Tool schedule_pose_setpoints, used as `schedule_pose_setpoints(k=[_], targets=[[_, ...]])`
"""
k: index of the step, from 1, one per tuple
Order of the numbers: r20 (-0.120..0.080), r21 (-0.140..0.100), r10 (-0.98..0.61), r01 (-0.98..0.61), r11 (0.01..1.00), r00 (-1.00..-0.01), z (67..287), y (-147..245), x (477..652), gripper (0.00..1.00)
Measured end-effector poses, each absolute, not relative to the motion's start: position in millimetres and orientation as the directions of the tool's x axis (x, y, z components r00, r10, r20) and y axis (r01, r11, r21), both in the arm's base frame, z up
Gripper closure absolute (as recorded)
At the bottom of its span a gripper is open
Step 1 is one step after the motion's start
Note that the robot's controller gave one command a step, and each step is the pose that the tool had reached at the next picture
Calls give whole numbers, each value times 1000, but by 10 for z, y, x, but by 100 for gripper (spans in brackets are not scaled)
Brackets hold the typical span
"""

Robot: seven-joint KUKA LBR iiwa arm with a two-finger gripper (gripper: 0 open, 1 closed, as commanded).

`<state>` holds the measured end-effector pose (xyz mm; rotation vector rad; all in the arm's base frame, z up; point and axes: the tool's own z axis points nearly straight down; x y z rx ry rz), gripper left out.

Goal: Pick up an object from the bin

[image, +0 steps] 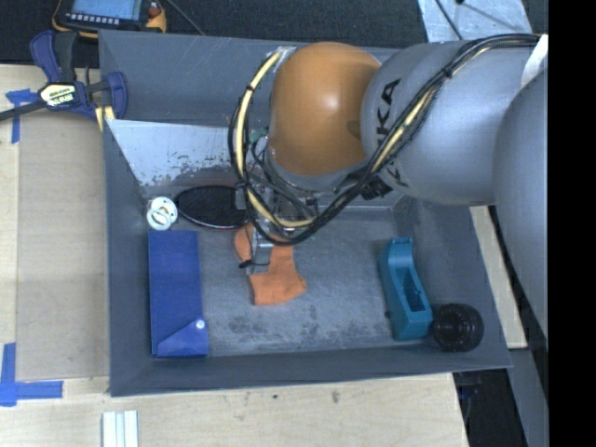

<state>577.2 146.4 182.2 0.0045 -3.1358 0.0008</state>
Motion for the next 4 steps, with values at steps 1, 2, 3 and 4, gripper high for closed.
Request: schedule_pose_setpoints(k=[1, 2, 3, 4], targets=[[-3, 1, 0, 0, 1000, -1000, 1872, 1457, 5791, 0], [-6, 1, -246, -246, 969, -969, 1636, 1223, 5711, 0], [-1, -1, -357, -357, 934, -934, 1510, 1341, 5544, 0], [-1, 1, -90, -90, 996, -996, 1413, 1275, 5541, 0]])
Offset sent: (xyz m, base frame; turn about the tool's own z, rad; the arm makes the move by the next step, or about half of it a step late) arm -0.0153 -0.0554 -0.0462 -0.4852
